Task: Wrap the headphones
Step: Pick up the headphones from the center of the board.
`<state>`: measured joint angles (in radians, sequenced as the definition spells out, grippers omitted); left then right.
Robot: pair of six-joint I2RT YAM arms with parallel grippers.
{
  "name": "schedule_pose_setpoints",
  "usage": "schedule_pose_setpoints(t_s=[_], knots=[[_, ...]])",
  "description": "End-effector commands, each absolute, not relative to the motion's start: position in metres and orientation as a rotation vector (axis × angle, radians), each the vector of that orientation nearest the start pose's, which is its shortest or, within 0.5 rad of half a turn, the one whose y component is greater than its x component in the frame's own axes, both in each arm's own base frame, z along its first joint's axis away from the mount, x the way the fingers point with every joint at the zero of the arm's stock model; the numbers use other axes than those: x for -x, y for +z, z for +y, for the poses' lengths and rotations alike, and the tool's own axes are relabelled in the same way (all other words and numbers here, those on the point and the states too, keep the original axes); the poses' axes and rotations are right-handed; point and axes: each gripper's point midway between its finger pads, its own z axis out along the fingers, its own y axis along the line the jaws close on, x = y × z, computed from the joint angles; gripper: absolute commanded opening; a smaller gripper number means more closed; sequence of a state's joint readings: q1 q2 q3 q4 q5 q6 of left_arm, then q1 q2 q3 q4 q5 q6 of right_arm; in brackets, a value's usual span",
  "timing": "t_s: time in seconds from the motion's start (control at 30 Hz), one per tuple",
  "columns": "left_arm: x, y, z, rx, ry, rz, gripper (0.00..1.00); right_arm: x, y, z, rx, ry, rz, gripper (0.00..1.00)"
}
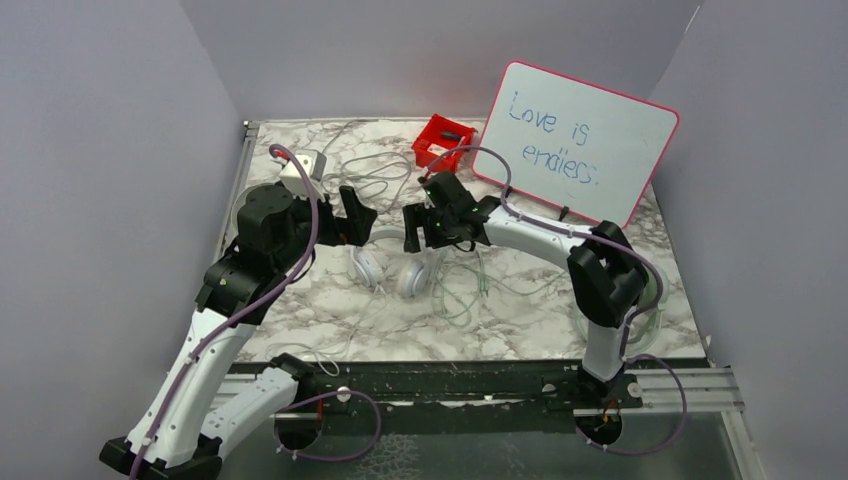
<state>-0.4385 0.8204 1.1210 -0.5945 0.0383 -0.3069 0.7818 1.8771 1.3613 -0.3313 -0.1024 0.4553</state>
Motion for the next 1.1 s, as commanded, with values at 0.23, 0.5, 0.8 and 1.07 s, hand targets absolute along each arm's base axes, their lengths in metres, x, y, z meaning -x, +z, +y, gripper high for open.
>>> schedule_pose_setpoints(t_s=[0.23, 0.5, 0.8, 1.07], knots=[[-0.248, 0.322, -0.139, -0.145, -0.561, 1.923, 0.99, -0.325, 0.032, 0.353, 0.509, 0.454, 2.543, 0.66], [-0.253, 0.306, -0.143, -0.074, -0.572, 2.019, 0.99, -0.343, 0.042, 0.358, 0.589, 0.424, 2.423, 0.46], [-0.257, 0.311, -0.134, -0.035, -0.514, 2.080, 0.99, -0.341, 0.129, 0.360, 0.851, 0.498, 2.070, 0.04], [-0.259, 0.335, -0.176, -0.246, -0.781, 2.092, 0.96, -0.293, 0.257, 0.369, 1.200, 0.669, 1.513, 0.01]])
